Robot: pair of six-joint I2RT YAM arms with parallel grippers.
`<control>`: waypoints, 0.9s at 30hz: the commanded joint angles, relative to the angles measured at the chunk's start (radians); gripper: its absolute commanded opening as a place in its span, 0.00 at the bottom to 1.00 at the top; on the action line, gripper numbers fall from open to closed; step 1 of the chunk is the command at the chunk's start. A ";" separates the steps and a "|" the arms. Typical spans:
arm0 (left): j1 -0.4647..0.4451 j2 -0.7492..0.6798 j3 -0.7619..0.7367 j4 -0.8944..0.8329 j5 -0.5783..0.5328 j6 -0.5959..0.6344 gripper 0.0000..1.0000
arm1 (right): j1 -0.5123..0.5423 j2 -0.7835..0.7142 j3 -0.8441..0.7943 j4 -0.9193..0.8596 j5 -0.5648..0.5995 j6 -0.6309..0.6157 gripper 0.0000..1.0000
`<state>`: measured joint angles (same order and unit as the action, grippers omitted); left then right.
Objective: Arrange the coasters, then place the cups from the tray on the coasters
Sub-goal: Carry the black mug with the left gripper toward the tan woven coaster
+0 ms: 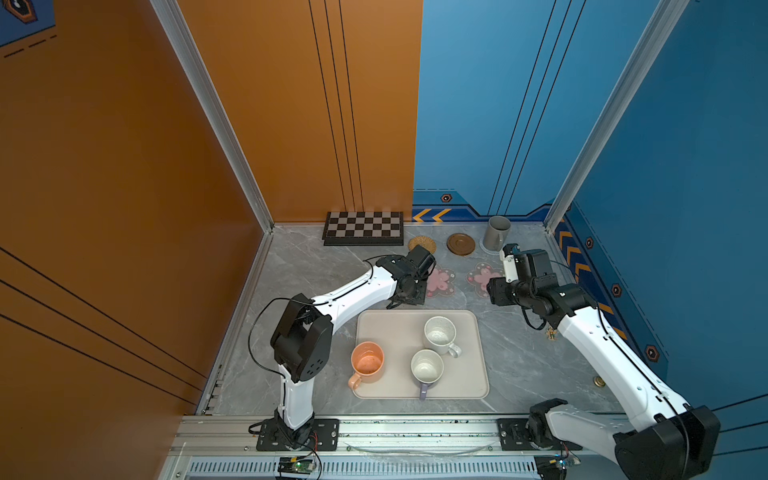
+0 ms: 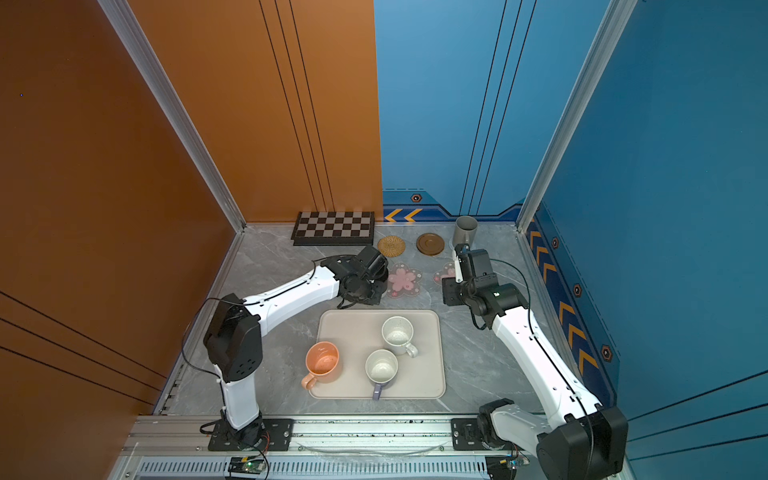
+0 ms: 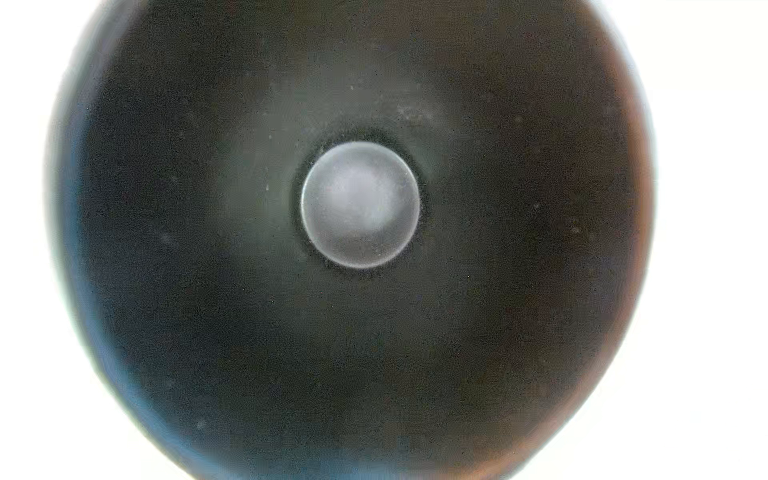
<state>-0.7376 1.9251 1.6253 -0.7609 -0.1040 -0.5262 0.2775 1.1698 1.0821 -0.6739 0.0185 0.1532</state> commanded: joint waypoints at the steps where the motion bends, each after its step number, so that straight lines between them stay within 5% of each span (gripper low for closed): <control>1: 0.006 0.031 0.092 0.020 -0.008 0.036 0.00 | -0.009 0.020 0.037 -0.034 -0.018 -0.022 0.62; 27: 0.135 0.288 0.448 0.000 0.079 0.128 0.00 | -0.027 0.301 0.291 -0.039 -0.071 -0.016 0.61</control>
<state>-0.6140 2.2021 2.0064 -0.7807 -0.0311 -0.4404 0.2520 1.4570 1.3380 -0.6891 -0.0319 0.1341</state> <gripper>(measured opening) 0.166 0.604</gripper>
